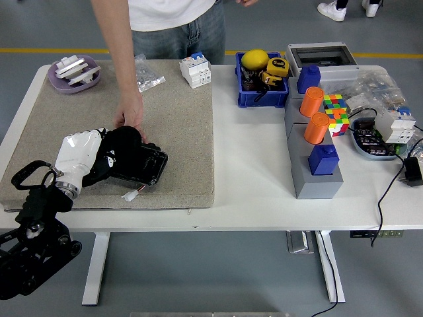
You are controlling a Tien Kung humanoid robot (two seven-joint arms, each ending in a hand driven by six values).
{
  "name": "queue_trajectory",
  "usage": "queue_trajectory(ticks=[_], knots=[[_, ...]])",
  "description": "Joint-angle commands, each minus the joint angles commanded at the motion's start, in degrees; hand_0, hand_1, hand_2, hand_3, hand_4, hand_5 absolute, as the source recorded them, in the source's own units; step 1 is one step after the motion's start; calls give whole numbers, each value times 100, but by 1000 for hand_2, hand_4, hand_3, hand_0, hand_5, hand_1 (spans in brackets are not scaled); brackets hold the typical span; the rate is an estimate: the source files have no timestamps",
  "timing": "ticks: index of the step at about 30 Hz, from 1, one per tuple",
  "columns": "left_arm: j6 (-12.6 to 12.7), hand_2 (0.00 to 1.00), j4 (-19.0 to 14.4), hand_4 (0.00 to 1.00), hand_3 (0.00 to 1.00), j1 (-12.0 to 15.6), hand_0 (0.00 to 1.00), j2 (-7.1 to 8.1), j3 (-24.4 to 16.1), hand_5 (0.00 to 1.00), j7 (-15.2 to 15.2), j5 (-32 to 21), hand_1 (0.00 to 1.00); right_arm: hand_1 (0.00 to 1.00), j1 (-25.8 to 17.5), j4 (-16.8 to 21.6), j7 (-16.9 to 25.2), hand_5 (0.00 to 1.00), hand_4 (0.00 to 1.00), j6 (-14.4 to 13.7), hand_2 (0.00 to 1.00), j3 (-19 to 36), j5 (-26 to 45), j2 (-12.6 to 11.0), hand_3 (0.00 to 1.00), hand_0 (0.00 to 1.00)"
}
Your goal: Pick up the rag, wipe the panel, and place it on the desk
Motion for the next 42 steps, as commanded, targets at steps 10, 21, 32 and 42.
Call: queue_trajectory(ticks=[10,21,32,42], knots=[[18,529,509,149,502,-31,201,82,-391,2,22,82,246,570,3,5,-13,538,998,12,692,3,-3,-3,647,776],[15,530,806,155,504,-197,201,237,-804,2,21,184,247,570,10,12,-19,537,998,18,692,19,-21,-1,648,776],[212,525,1580,147,500,-492,201,345,-768,2,-387,-257,245,570,48,32,-27,536,998,6,692,73,-97,-2,648,777],[13,599,2258,432,546,-676,406,325,-630,2,-1312,-1077,513,566,61,48,-39,537,998,-12,692,83,-123,-9,648,777]])
